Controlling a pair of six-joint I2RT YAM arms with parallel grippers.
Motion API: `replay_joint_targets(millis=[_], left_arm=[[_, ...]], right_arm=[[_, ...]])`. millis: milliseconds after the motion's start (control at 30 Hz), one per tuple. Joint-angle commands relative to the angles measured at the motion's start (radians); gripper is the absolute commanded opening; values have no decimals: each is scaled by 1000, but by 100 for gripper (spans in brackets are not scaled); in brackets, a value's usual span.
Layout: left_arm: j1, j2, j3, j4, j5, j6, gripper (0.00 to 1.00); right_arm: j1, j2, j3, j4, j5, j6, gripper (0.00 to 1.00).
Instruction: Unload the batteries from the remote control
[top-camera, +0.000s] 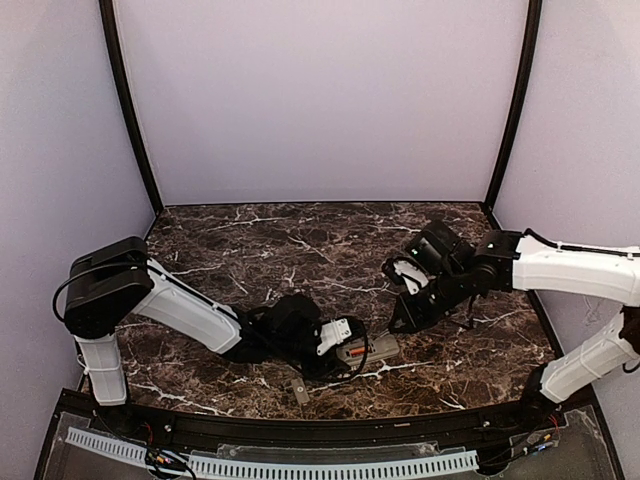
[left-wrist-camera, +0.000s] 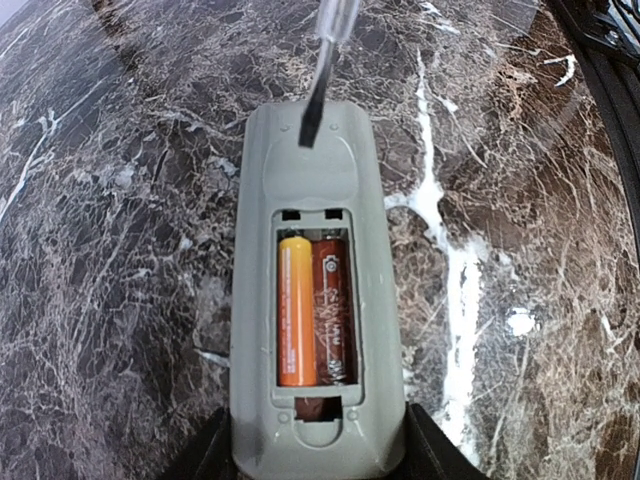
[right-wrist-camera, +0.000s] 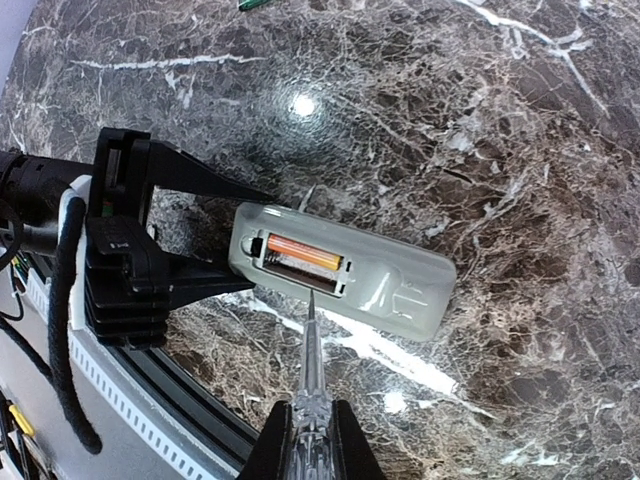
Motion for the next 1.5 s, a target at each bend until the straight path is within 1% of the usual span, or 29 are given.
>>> replay_joint_targets(millis=[0, 100, 267, 400, 1300, 1467], left_arm=[[-5, 11, 39, -59, 14, -15, 21], [-5, 13, 49, -75, 14, -11, 18], [-5, 14, 55, -87, 16, -8, 10], [-5, 14, 62, -98, 16, -6, 6], [-5, 17, 73, -123, 27, -6, 1], [-5, 17, 76, -128, 29, -11, 1]], right_arm=[[36, 51, 52, -17, 0, 30, 0], [42, 87, 72, -39, 17, 40, 0], [44, 127, 102, -82, 46, 50, 0], [44, 152, 109, -89, 57, 40, 0], [45, 256, 184, -113, 83, 16, 0], [53, 281, 219, -150, 103, 20, 0]])
